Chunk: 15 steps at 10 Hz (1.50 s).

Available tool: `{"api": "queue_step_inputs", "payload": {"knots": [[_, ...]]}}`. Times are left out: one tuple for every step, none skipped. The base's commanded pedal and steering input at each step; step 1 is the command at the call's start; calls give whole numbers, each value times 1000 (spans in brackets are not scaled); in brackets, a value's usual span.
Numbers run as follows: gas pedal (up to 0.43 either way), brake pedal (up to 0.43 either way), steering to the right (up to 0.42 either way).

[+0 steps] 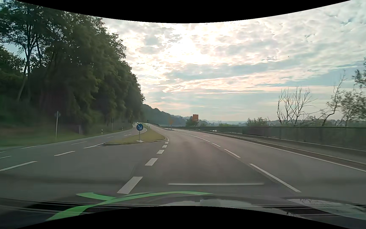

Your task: Follow the waypoints while adhering to traffic rules and regulations

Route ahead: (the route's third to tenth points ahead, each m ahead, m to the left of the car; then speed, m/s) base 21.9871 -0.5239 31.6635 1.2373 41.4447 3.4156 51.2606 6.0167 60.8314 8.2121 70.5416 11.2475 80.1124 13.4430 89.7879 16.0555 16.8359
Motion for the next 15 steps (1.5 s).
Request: {"api": "queue_step_inputs", "payload": {"knots": [[130, 0, -27], [130, 0, -28], [130, 0, -28], [130, 0, -29], [130, 0, -29], [130, 0, -31], [130, 0, -31], [130, 0, -31], [130, 0, -32], [130, 0, -32], [138, 0, -32], [138, 0, -32], [138, 0, -29], [138, 0, -27], [138, 0, -27]]}}
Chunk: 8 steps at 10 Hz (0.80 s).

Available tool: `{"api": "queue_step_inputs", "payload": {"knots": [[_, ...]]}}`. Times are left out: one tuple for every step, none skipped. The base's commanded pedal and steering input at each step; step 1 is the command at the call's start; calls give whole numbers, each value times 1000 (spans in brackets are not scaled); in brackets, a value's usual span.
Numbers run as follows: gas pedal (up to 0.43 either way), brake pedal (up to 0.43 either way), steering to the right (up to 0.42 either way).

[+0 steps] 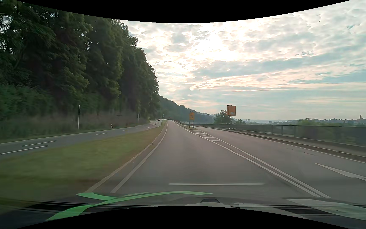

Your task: Follow the waypoints while adhering to traffic rules and regulations

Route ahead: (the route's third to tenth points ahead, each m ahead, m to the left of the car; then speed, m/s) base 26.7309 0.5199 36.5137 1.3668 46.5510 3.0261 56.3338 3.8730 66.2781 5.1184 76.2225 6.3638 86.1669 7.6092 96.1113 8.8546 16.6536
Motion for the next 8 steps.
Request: {"api": "queue_step_inputs", "payload": {"knots": [[138, 0, -27], [138, 0, -27], [138, 0, -26], [138, 0, -25], [138, 0, -24], [138, 0, -23], [150, 0, -22], [157, 0, -22]]}}
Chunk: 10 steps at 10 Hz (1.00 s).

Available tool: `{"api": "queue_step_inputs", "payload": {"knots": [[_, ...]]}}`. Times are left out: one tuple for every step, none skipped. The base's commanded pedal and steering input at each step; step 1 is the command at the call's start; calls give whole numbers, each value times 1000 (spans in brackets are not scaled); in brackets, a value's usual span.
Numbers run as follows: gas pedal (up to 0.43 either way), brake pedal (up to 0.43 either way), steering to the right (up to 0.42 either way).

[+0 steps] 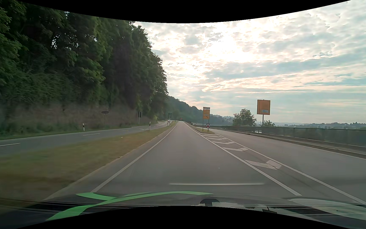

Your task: Follow the waypoints while adhering to traffic rules and regulations

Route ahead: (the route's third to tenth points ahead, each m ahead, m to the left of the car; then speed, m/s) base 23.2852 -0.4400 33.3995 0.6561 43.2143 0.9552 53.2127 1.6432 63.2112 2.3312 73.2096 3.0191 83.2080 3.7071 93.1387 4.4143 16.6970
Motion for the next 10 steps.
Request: {"api": "queue_step_inputs", "payload": {"knots": [[157, 0, -19], [157, 0, -15], [157, 0, -14], [157, 0, -13], [157, 0, -12], [157, 0, -12], [157, 0, -11], [157, 0, -11], [157, 0, -11], [157, 0, -11]]}}
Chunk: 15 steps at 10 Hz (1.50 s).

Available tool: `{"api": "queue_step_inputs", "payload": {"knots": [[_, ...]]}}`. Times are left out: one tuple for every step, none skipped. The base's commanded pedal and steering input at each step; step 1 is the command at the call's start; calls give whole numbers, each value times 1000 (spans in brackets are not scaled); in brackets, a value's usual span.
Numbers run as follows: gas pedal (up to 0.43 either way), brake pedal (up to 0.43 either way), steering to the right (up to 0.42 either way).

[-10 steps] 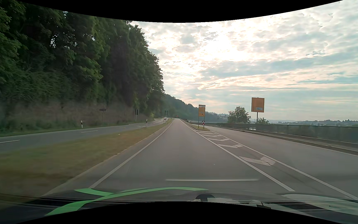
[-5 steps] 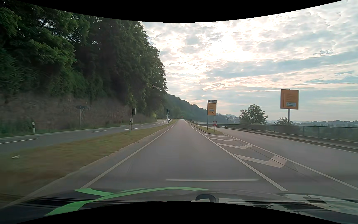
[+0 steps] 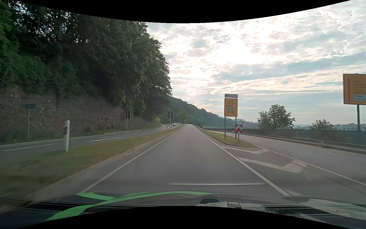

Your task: Follow the waypoints while adhering to traffic rules and regulations

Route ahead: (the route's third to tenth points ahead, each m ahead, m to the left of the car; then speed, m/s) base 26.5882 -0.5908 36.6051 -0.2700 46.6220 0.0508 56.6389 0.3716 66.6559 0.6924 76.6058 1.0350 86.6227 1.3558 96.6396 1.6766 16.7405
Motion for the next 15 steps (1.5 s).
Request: {"api": "queue_step_inputs", "payload": {"knots": [[157, 0, -11], [157, 0, -10], [157, 0, -9], [157, 0, -7], [157, 0, -6], [157, 0, -6], [157, 0, -5], [157, 0, -5], [157, 0, -5], [157, 0, -5], [157, 0, -3], [157, 0, -2], [157, 0, -3], [157, 0, -2], [157, 0, -1]]}}
